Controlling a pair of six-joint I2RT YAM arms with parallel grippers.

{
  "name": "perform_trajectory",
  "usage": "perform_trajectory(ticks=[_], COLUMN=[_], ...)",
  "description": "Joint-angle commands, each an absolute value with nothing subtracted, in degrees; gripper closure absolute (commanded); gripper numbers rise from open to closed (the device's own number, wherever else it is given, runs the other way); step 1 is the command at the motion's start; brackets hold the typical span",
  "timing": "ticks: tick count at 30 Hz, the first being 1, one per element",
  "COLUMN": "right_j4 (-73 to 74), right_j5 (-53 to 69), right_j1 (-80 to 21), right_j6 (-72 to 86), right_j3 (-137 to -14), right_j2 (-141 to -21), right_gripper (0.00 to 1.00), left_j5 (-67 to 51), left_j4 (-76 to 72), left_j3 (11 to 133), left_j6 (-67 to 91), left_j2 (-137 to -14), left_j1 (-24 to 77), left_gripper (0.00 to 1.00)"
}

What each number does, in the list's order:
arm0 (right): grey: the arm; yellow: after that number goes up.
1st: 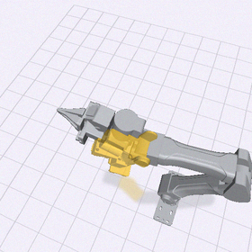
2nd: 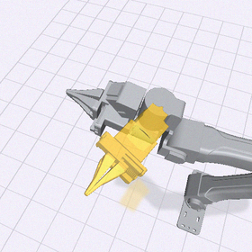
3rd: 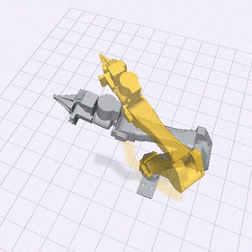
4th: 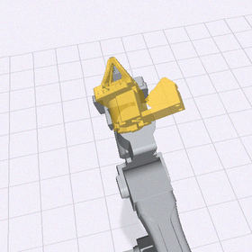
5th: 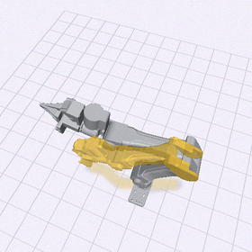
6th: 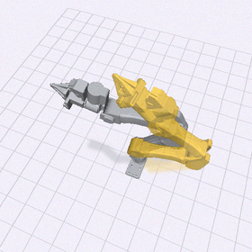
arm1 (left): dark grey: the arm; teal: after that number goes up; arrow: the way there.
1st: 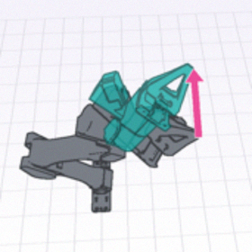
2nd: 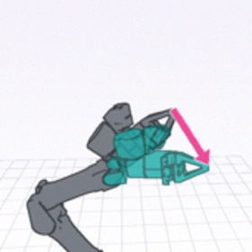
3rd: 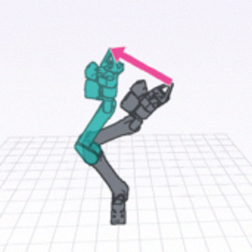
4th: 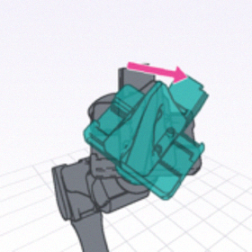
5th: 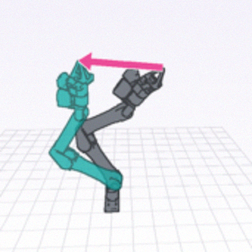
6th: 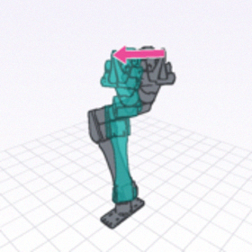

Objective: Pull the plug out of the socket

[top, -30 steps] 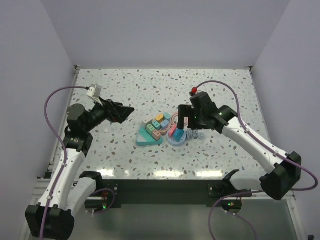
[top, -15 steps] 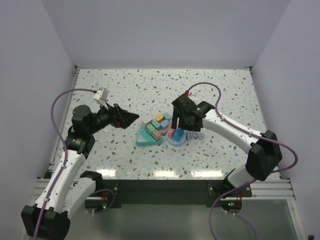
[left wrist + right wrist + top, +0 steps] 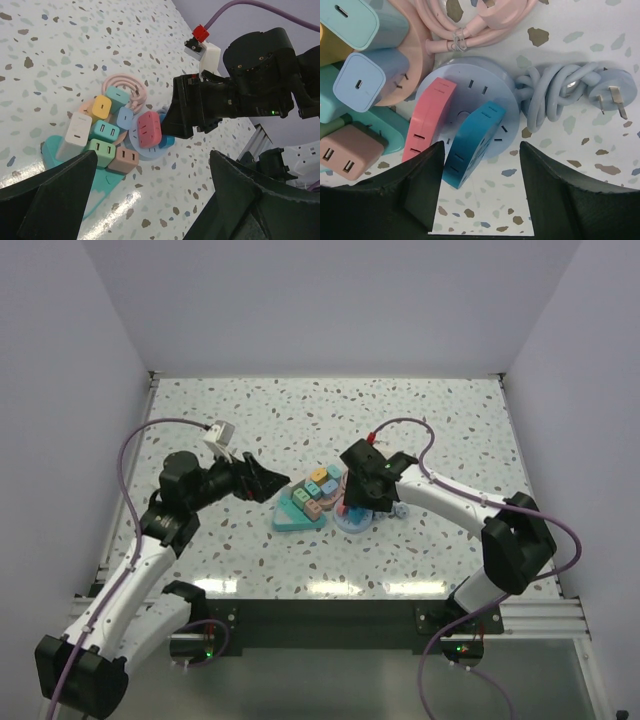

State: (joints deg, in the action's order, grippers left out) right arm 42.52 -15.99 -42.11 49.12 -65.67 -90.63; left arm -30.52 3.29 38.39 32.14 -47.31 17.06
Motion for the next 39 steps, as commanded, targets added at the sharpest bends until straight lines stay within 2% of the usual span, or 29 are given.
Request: perform_trajectory(ticks=[1,2,6,7,9,10,14,23,27,33,39], right_j4=[39.38,39.64,40.95,41.65,42.27,43.32,43.51,37.01,35.77,35.43,27.78], right_j5=[-16.17,-16.08,-16.43,-17.04,-17.05,-17.14,-16.27,-6.87,-0.11,-0.62,2.19], right_j1=[-42.54,-42.63,-42.63,-42.63,-42.63,-42.54,-42.45,-40.79,-39.46,-39.46,-39.46], right_j6=[50.89,50.71,49.14,48.61,46.68,45.97,40.88,21.92,12.24,4.76,-4.56], right_j3=[-64.69,-64.69,-64.69,-64.60,-63.64,-63.02,-60.66,-56.96,-55.81,-53.62,-47.29], right_j2=[-91.23,-91.67,-92.81,-92.46,-91.59,-90.62,-87.90,-82.28,-80.07,-75.86,-63.56], right_gripper=[0.36,0.37,0.53,0.65,0.75,0.84,1.00,1.00,1.00,1.00,1.00], left_j5=[-28.04,-27.69,-25.67,-24.45,-23.65,-22.86,-19.26,-11.52,-10.99,-10.10,-15.20], left_j4=[2.29,2.20,2.20,2.63,2.90,2.90,2.38,0.88,-0.88,-0.09,-2.11], left_j3=[37.62,37.44,36.65,36.56,36.48,36.47,36.56,42.09,43.50,45.97,49.21], left_j6=[32.08,32.08,31.55,31.47,31.46,31.55,32.52,33.31,31.91,29.71,28.14], left_j2=[-47.81,-48.07,-50.09,-50.62,-52.37,-52.99,-55.98,-68.45,-73.29,-75.58,-81.80], left_j1=[18.89,19.24,21.88,22.49,24.42,25.13,29.70,43.58,44.12,43.95,43.95], left_gripper=[0.00,0.00,0.00,0.00,0.00,0.00,0.00,0.00,0.00,0.00,0.00])
